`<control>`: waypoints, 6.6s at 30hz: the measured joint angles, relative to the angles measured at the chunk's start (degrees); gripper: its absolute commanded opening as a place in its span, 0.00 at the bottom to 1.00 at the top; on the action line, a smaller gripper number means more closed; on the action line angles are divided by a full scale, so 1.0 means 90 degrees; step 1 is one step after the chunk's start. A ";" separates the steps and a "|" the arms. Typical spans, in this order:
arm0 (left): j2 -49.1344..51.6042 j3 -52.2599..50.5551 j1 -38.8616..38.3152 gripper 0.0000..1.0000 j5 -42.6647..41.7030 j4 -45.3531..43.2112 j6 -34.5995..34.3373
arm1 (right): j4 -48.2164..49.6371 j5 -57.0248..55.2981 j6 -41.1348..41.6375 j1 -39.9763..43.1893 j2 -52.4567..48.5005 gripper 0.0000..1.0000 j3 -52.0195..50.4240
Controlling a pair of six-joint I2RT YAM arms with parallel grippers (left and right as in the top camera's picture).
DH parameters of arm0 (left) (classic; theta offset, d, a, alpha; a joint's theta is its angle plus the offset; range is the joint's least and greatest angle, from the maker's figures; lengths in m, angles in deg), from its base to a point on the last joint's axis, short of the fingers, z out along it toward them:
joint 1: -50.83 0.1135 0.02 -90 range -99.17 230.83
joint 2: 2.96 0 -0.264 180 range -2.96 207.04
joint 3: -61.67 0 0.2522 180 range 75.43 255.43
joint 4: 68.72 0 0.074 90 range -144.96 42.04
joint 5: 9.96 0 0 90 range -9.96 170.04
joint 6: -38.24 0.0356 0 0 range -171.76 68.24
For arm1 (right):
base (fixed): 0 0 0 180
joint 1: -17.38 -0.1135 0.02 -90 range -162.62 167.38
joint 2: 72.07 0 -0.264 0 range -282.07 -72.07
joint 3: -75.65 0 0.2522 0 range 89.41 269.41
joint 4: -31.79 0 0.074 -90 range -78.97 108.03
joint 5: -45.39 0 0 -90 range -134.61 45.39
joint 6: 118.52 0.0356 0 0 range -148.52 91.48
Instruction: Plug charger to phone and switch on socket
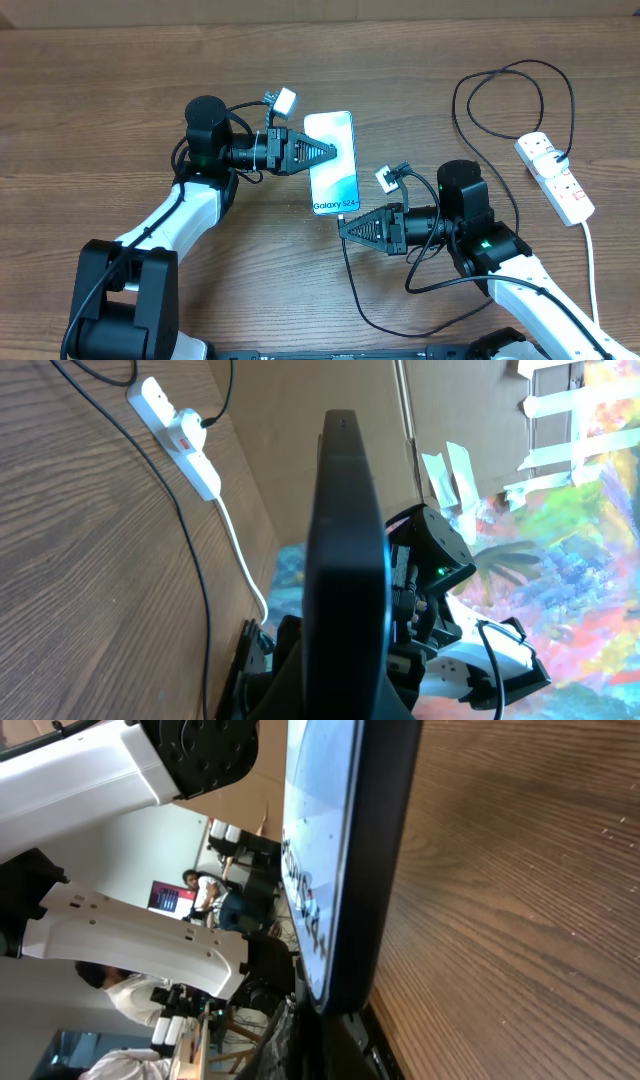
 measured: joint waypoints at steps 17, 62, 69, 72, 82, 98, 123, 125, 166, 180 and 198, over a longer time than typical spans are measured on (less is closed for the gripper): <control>0.0000 0.0000 0.0000 0.04 0.0005 0.0000 0.0002 | 0.0017 0.0000 0.0143 0.0000 0.0000 0.04 0.0000; 0.0000 0.0000 -0.0056 0.04 0.0177 0.0000 0.0019 | -0.0005 0.0002 0.0330 0.0000 0.0000 0.04 0.0000; 0.0000 0.0000 -0.0056 0.04 0.0202 0.0000 0.0019 | 0.0000 -0.0010 0.0335 0.0000 0.0000 0.04 0.0000; 0.0000 0.0000 -0.0056 0.04 0.0202 0.0000 0.0019 | 0.0015 -0.0032 0.0333 0.0000 0.0000 0.04 0.0000; 0.0000 0.0000 -0.0056 0.04 0.0204 0.0000 0.0019 | 0.0041 -0.0177 0.0338 0.0000 0.0000 0.04 0.0000; 0.0000 0.0000 -0.0085 0.04 0.0255 0.0000 0.0022 | 0.0158 -0.0192 0.0335 0.0000 0.0000 0.04 0.0000; 0.0000 0.0000 -0.0138 0.04 0.0017 -0.0019 0.0648 | 0.0282 -0.0092 0.0255 0.0000 -0.0216 0.04 0.0000; 0.0000 0.0002 -0.0138 0.04 -0.0027 -0.0019 0.0653 | 0.0284 -0.0087 0.0168 -0.0002 -0.0216 0.04 0.0000; 0.0000 0.0005 -0.0136 0.04 0.0452 0.0175 0.1001 | -0.0367 -0.0102 -0.0170 0.0000 -0.0233 0.31 0.0005; 0.0000 0.0005 -0.0136 0.04 0.0333 0.0172 0.0981 | -0.0335 -0.0981 -0.0170 -0.0357 -0.0233 0.17 0.0010; 0.0000 0.0005 -0.0078 0.04 0.0172 0.0168 0.1010 | -0.0063 -0.1052 -0.0202 -0.0430 -0.0233 0.04 0.0010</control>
